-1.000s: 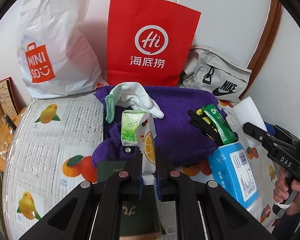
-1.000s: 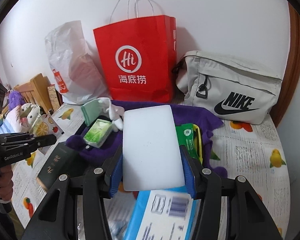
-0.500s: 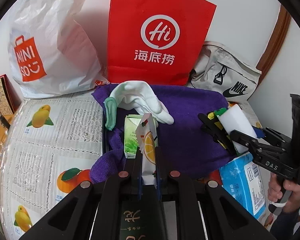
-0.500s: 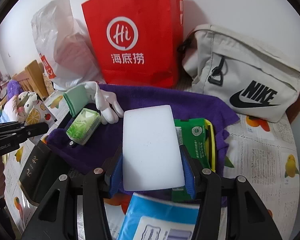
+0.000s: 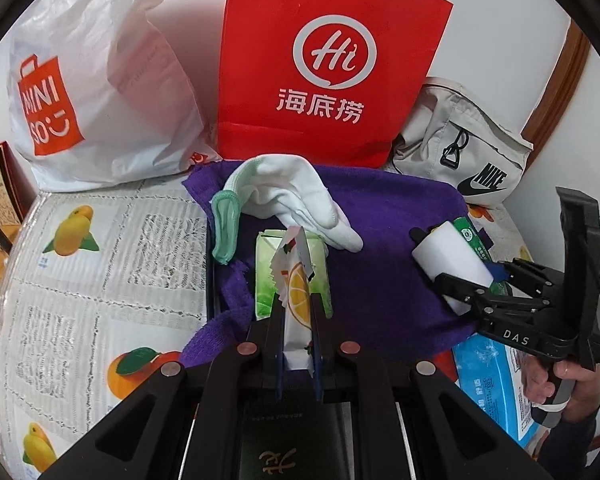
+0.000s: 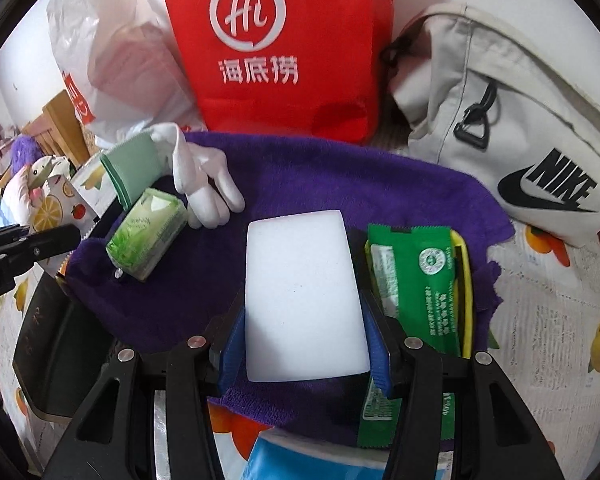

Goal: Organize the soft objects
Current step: 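Lower the white sponge onto the towel and open the right tool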

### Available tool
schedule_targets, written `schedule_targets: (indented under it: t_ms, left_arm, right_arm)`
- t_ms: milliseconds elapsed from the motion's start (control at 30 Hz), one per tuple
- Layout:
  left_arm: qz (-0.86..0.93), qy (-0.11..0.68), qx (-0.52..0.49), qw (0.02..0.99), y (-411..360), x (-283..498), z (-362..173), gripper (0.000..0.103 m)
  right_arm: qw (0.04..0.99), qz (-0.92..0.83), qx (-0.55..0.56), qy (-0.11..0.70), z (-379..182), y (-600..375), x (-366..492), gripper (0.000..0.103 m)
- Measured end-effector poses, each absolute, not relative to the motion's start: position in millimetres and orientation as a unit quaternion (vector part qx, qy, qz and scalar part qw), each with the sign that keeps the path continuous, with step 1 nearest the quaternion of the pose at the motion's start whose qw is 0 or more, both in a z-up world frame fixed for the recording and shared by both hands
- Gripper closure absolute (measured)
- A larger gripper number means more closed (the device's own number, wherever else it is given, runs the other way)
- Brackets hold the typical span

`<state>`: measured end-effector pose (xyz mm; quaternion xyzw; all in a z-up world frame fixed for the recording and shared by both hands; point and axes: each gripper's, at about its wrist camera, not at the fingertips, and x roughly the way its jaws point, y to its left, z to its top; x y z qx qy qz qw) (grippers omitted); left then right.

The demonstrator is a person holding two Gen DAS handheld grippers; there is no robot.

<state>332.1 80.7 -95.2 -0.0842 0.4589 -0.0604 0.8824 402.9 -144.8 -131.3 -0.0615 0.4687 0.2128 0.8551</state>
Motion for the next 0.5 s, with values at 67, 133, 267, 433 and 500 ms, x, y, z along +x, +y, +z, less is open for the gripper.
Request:
schedule_targets:
  t_ms: [67, 133, 267, 433, 500]
  left_arm:
    - [-0.063, 0.462, -0.084, 0.881, 79, 334, -97, 0.093]
    - [-0.064, 0.464, -0.081, 0.88, 77, 336, -98, 0.093]
    - [-0.064, 0.466, -0.076, 0.879, 72, 338, -98, 0.093]
    - [-0.075, 0.47, -0.076, 0.876, 64, 341, -98, 0.093]
    - [-0.079, 0.472, -0.073, 0.875, 59, 343, -98, 0.093]
  right_arm:
    - [0.853, 0.213, -0.056, 0.474, -133, -146, 405, 0.051]
    - [0.851, 0.211, -0.051, 0.478, -135, -148, 407, 0.05]
    - [0.845, 0.219, -0.044, 0.487, -138, -149, 409, 0.041]
    - [0.856, 0.215, -0.056, 0.466, -130, -148, 403, 0.037]
    - [0.861, 0.211, -0.061, 0.459, -126, -151, 398, 0.036]
